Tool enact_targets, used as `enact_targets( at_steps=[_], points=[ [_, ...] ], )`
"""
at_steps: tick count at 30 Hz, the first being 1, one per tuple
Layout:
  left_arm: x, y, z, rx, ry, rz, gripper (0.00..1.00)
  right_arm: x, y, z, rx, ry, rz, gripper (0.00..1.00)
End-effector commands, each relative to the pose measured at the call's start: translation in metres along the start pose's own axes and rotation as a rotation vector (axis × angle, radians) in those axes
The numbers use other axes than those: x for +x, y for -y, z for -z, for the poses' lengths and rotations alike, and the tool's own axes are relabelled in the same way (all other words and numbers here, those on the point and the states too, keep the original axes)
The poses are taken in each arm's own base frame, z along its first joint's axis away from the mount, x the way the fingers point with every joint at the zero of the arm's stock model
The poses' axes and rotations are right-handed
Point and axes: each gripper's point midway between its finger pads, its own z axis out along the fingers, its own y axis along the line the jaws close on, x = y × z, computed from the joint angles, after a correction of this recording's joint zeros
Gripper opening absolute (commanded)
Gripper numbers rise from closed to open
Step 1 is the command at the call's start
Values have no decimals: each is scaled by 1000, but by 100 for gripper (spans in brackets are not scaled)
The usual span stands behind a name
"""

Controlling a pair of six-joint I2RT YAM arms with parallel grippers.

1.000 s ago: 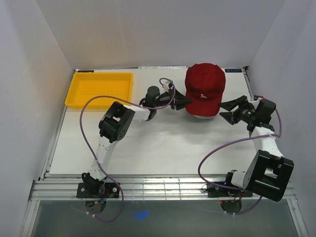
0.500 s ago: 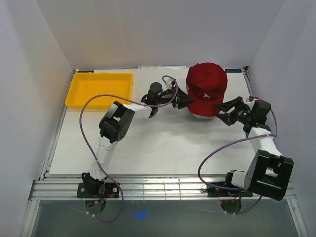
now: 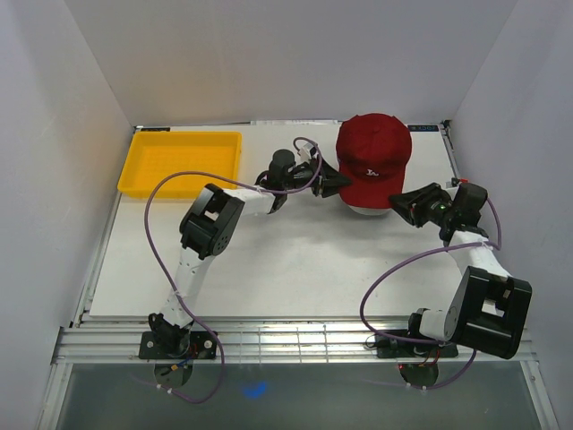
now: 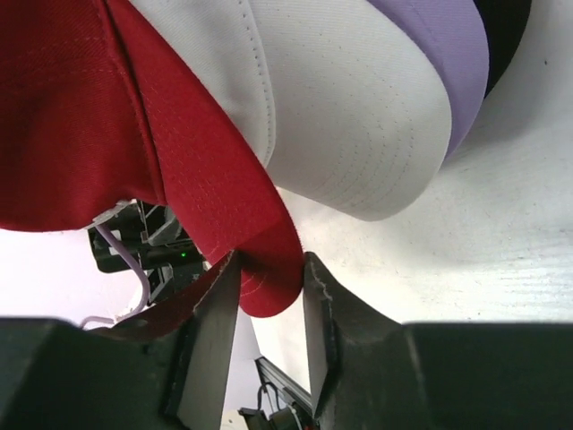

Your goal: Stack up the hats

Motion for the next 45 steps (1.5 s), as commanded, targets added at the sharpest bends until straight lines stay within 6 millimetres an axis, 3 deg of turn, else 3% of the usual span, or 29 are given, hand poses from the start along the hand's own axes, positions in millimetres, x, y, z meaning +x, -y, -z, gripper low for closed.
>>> enact_targets(
  at_steps=[1, 6, 12, 30, 45],
  points=[
    [15, 5, -3, -27, -40, -24, 42, -7, -14, 0, -37, 21, 43, 36],
    [14, 3, 6, -43, -31, -34, 45, -18, -15, 2, -20, 46, 47, 24],
    [17, 6, 11, -45, -36, -61, 46, -25, -7, 2, 3, 52, 25, 18],
    [12, 32, 30, -15, -30, -138, 49, -45, 17, 7, 51, 87, -27, 12],
    [11, 48, 45, -4, -15, -153, 49, -52, 55, 0, 140, 85, -66, 9]
  ],
)
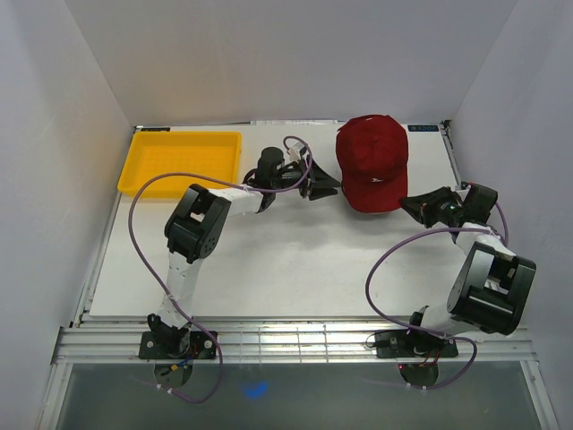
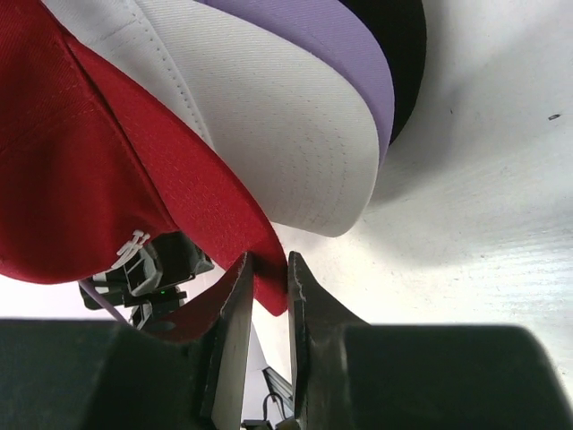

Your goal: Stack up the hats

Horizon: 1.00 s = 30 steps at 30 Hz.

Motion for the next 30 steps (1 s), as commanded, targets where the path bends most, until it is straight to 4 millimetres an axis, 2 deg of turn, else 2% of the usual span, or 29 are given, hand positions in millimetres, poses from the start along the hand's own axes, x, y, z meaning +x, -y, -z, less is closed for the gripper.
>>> enact_targets(
  at_steps=[1, 12, 30],
  points=[
    [5, 51, 13, 70, -3, -100, 49, -17, 19, -3, 86, 62, 3, 9],
    [4, 66, 22, 78, -2, -118, 49, -21, 34, -8, 131, 67, -10, 12],
    [5, 84, 27, 94, -5, -144, 49, -29, 24, -5, 135, 75, 21, 50]
  ],
)
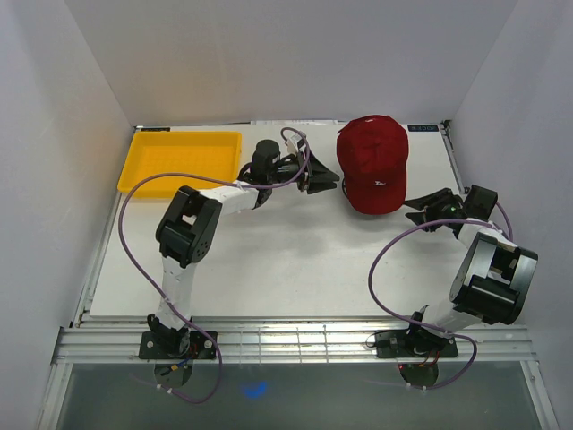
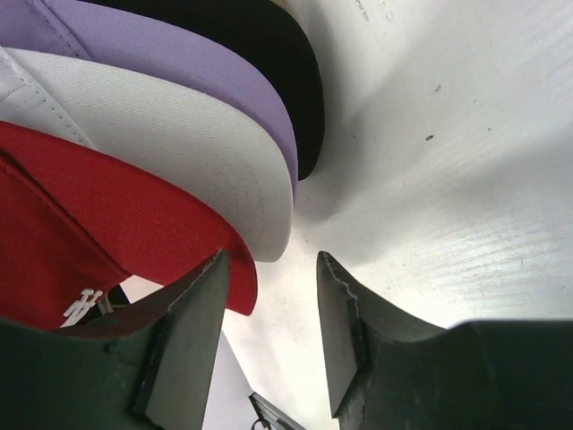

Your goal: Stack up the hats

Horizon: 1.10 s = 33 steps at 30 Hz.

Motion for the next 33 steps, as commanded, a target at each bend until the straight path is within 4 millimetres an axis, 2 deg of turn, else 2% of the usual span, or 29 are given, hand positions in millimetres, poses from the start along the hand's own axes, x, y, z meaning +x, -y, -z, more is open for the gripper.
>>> enact_targets(
  at_steps=[1, 5, 10, 11, 14, 15, 17, 18, 19, 20, 21, 22, 24, 25, 26, 27, 28, 29, 31, 32, 33],
  points=[
    [2, 50, 13, 60, -1, -91, 49, -15, -13, 4, -11, 42, 52, 51],
    [2, 57, 17, 67, 1, -104, 49, -12, -12, 9, 1, 40, 42, 57],
    [5, 71, 26, 76, 1, -128, 49, -15, -17, 22, -30, 49, 45, 58],
    [7, 80, 30, 84, 3, -145, 49, -17, -20, 28, -43, 61, 50, 59],
    [16, 85, 37, 70, -4, -176, 49, -16, -28, 44, -70, 71, 94, 63],
    [20, 96, 42, 76, -2, -202, 49, -17, -30, 49, -74, 82, 137, 64],
    [27, 92, 49, 46, 3, -223, 49, -13, -37, 61, -63, 107, 184, 66],
    [32, 102, 55, 48, 8, -251, 49, -11, -40, 66, -64, 117, 202, 67],
    [34, 98, 58, 14, 16, -239, 49, -10, -46, 70, -77, 128, 221, 67],
    [38, 93, 62, -4, 19, -267, 49, -7, -58, 80, -97, 159, 266, 68],
    [43, 104, 68, 0, 25, -297, 49, -10, -72, 89, -108, 184, 305, 69],
    [48, 101, 72, -27, 21, -289, 49, -4, -81, 99, -104, 199, 347, 70],
    [47, 98, 79, -84, 56, -357, 49, 4, -104, 105, -98, 222, 424, 72],
    [54, 98, 86, -127, 58, -355, 49, 5, -128, 114, -116, 253, 479, 72],
    [53, 97, 89, -159, 79, -368, 49, 20, -142, 113, -112, 245, 525, 74],
    [54, 96, 94, -182, 88, -405, 49, 27, -154, 114, -122, 242, 557, 74],
    [60, 100, 103, -211, 97, -409, 49, 30, -177, 121, -147, 258, 593, 74],
    [60, 103, 108, -232, 116, -431, 49, 47, -188, 116, -146, 239, 631, 75],
    [60, 100, 121, -310, 150, -469, 49, 63, -207, 116, -174, 228, 676, 75],
    [62, 111, 130, -323, 180, -504, 50, 84, -222, 114, -197, 207, 721, 75],
    [59, 112, 137, -358, 220, -519, 50, 92, -224, 113, -190, 200, 749, 75]
  ],
)
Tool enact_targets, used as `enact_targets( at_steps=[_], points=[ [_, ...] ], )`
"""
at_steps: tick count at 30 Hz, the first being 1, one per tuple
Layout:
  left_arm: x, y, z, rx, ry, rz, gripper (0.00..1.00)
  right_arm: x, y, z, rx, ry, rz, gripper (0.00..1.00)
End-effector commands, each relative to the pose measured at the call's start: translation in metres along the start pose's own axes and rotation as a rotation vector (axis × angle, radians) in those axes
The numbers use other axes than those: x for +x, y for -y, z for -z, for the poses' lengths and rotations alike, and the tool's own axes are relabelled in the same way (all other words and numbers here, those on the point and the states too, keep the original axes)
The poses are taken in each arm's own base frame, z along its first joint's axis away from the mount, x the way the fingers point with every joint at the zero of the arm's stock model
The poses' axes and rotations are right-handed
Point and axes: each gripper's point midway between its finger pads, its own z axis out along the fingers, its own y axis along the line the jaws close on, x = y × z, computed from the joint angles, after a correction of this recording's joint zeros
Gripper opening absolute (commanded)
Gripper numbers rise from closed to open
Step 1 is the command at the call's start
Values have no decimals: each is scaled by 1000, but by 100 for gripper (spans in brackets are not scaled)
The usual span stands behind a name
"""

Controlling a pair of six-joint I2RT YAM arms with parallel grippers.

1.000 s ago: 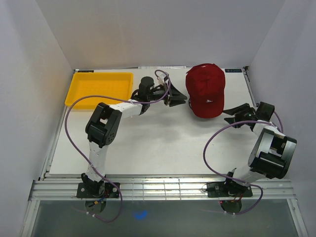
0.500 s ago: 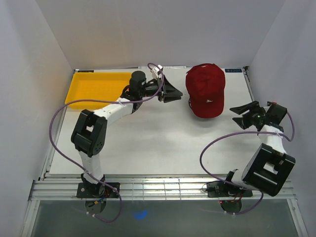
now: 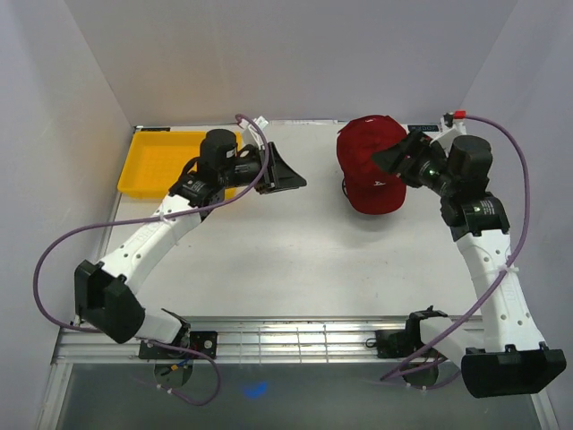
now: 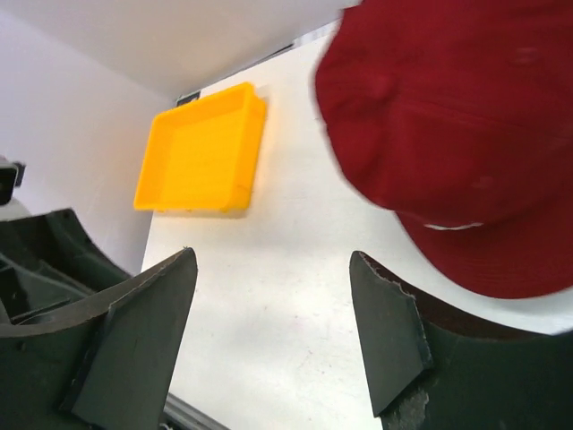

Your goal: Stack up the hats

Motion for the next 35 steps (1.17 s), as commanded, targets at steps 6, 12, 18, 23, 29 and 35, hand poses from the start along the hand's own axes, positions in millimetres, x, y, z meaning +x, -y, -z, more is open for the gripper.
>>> enact_targets(
  at_steps=[6, 12, 18, 23, 29, 35],
  points=[
    [1, -1, 75, -293, 133, -176, 50, 35, -41, -9, 3, -41, 172, 78],
    [6, 2, 104, -372, 173, -185, 50, 53, -52, -7, -90, -57, 227, 90],
    [5, 3, 124, -439, 214, -186, 50, 69, -50, 7, -118, -115, 277, 89],
    [7, -9, 129, -492, 226, -167, 50, 83, -33, 19, -88, -124, 308, 89],
    [-2, -16, 128, -532, 244, -177, 49, 92, -15, 23, -37, -135, 341, 89],
    [-7, -13, 124, -524, 240, -187, 50, 89, -14, 22, -31, -119, 341, 89]
  ],
)
